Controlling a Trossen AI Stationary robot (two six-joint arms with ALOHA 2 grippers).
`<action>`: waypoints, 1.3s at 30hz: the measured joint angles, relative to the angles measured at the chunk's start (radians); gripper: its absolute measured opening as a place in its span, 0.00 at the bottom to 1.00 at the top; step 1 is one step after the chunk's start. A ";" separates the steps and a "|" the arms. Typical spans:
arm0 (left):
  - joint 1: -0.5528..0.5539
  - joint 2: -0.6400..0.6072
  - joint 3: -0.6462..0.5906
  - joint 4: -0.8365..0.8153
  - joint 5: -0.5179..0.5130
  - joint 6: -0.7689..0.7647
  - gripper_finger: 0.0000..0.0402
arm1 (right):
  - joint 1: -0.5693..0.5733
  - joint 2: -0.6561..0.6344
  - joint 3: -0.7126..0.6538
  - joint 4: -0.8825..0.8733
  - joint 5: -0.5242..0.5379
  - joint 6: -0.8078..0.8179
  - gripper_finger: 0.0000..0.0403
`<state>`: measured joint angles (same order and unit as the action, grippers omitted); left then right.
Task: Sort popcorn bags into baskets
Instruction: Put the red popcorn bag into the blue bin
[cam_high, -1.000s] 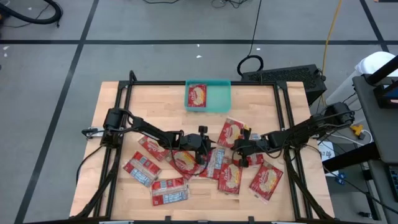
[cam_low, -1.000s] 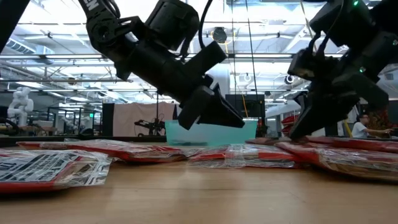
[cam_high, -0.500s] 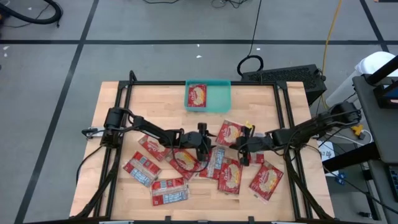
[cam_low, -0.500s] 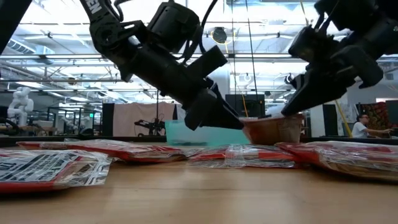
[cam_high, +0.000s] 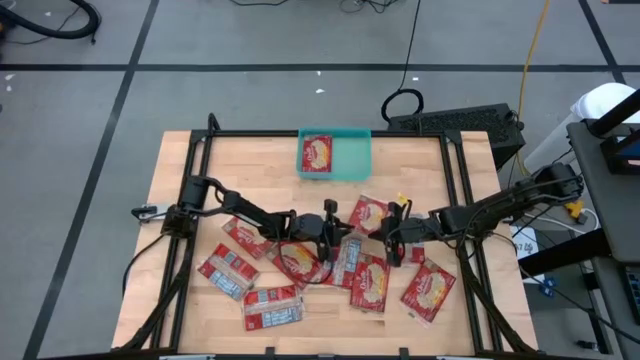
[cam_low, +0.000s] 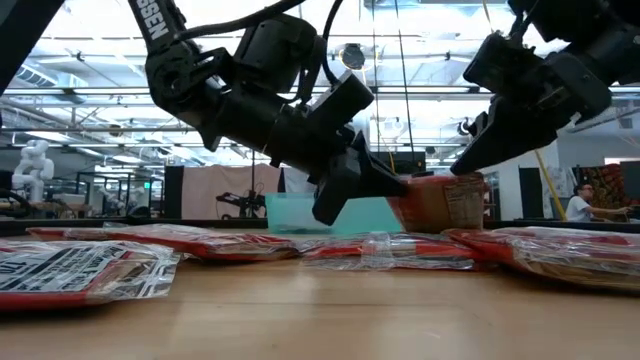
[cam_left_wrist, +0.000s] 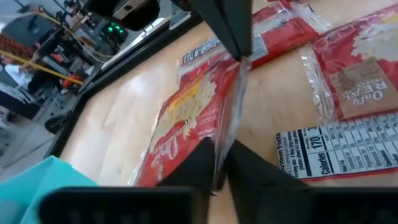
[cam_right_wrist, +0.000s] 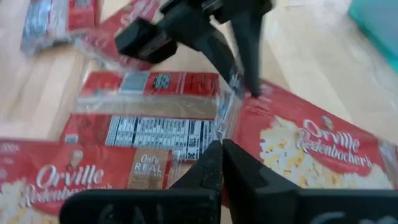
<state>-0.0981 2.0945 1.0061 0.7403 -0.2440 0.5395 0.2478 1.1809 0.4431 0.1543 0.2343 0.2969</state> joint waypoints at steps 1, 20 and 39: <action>-0.002 0.000 0.000 0.000 0.000 0.012 0.03 | 0.000 -0.009 0.000 -0.001 0.003 0.019 0.00; -0.060 -0.310 0.000 -0.134 -0.098 0.223 0.01 | 0.013 -0.364 0.001 -0.072 0.183 0.266 0.36; 0.003 -0.549 -0.001 -0.284 -0.291 0.243 0.01 | 0.033 -0.129 0.001 0.442 0.400 -0.361 0.44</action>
<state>-0.0949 1.5452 1.0054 0.4567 -0.5353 0.7829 0.2812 1.0521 0.4438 0.5967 0.6348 -0.0643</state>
